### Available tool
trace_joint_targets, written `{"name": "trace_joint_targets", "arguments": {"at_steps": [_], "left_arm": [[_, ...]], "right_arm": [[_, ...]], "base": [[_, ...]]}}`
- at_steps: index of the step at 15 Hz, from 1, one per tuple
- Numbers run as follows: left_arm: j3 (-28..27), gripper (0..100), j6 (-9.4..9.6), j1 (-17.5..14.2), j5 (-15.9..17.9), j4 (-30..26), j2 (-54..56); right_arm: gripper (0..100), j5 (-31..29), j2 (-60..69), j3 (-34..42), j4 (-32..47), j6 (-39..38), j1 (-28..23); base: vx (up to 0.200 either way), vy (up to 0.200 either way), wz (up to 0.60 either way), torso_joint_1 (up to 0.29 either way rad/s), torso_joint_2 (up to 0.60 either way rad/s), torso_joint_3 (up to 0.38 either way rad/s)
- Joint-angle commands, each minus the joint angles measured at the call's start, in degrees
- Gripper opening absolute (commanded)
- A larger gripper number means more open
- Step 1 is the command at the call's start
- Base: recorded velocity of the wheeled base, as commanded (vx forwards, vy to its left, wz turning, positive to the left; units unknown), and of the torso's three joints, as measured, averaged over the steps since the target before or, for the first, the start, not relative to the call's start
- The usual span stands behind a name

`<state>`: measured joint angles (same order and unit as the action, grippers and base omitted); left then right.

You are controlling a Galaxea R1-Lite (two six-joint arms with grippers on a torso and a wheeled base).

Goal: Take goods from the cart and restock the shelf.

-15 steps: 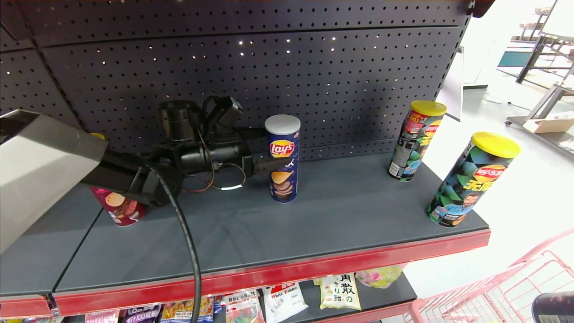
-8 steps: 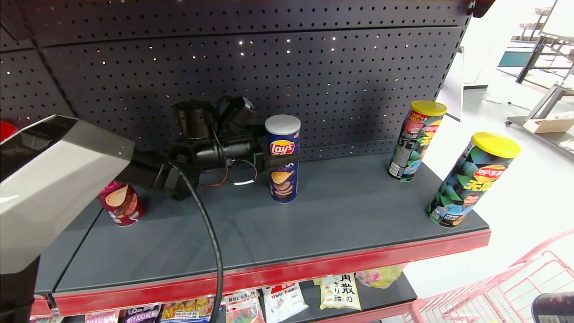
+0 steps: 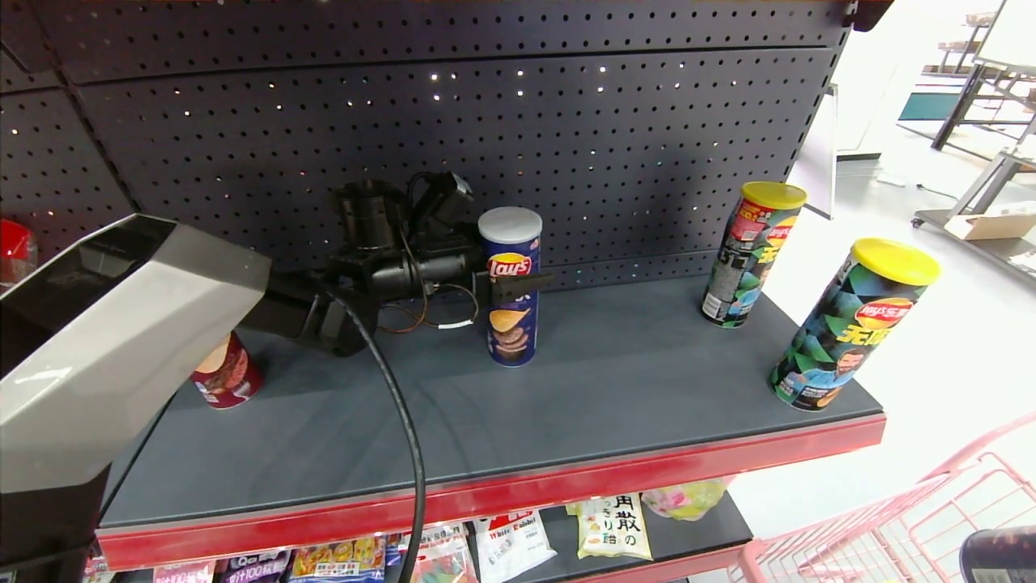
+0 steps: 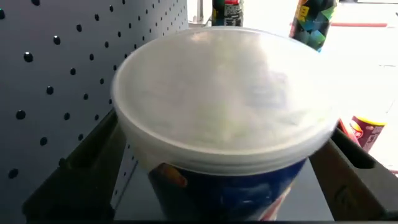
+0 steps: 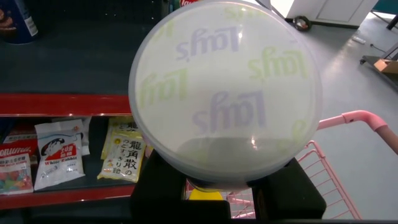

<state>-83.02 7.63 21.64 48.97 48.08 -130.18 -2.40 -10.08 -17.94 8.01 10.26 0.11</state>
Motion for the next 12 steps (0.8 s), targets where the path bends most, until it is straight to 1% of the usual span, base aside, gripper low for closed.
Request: {"name": "trace_joint_targets", "arguments": {"at_steps": [1,4,5,7,8,10,12], "left_arm": [[-0.21,0,-0.25,0.07,-0.10,0.08,-0.07],[-0.04,0,-1.04,0.07,-0.54,0.35,0.11],[-0.04,0,-1.04,0.07,-0.63,0.35,0.28],[1.98,0,-1.30,0.16,-0.63,0.17,2.48],[4.09,0,-1.74,0.16,-0.63,0.08,4.32],[11.56,0,-4.82,0.42,-0.81,0.26,10.56],[19.03,0,-5.17,0.42,-2.39,0.52,16.36]], "right_arm": [[0,-0.06,-0.11,0.01,-0.01,0.02,0.07],[0,-0.06,-0.03,0.10,-0.01,0.02,0.07],[0,-0.06,-0.03,0.10,-0.01,0.02,0.07],[0,-0.06,0.06,0.10,-0.01,0.02,0.07],[0,-0.06,0.15,0.10,-0.01,0.02,0.07],[0,-0.06,0.15,0.10,-0.01,0.02,0.07],[0,-0.06,0.24,0.10,-0.10,0.02,0.07]], "base": [[0.000,0.000,0.00,0.000,0.00,0.000],[0.000,0.000,0.00,0.000,0.00,0.000],[0.000,0.000,0.00,0.000,0.00,0.000],[0.000,0.000,0.00,0.000,0.00,0.000],[0.000,0.000,0.00,0.000,0.00,0.000],[0.000,0.000,0.00,0.000,0.00,0.000],[0.000,0.000,0.00,0.000,0.00,0.000]]}}
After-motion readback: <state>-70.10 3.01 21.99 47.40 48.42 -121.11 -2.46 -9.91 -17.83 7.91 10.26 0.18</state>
